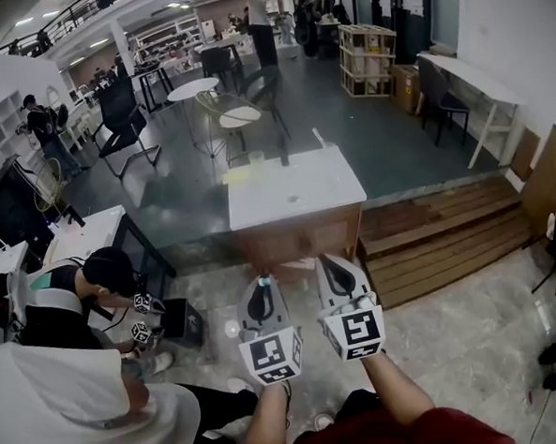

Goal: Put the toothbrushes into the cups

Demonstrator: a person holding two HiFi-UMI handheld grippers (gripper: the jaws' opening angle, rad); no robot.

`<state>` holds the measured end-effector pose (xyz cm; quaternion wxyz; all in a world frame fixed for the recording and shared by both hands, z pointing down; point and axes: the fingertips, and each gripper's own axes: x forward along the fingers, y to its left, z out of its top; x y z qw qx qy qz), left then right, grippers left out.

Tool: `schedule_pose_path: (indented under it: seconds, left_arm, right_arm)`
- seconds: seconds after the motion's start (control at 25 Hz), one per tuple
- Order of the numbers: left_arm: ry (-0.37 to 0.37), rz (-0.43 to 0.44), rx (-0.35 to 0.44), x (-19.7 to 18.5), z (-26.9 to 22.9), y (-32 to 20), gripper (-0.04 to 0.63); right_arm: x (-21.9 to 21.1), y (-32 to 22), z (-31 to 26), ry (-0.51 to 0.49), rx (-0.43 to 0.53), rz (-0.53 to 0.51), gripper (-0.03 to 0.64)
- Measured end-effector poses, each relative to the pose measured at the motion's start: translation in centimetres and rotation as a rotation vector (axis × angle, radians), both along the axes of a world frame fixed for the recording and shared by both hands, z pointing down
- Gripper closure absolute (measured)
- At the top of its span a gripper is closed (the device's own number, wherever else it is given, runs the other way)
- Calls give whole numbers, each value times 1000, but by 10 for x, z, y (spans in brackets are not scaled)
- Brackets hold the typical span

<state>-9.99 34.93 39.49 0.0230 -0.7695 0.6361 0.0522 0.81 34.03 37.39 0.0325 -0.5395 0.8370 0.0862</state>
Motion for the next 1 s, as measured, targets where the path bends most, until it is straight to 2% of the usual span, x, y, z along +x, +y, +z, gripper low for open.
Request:
schedule_pose_path:
  seconds: [0.4,1.0]
  left_arm:
    - [-13,-10,-6,15,3,-68,551]
    - [-39,-77,-6,71,-12,-215,551]
  right_arm:
    - [8,-69,3,-12,19,-29,588]
    - [71,-223,-2,-51,6,-79,589]
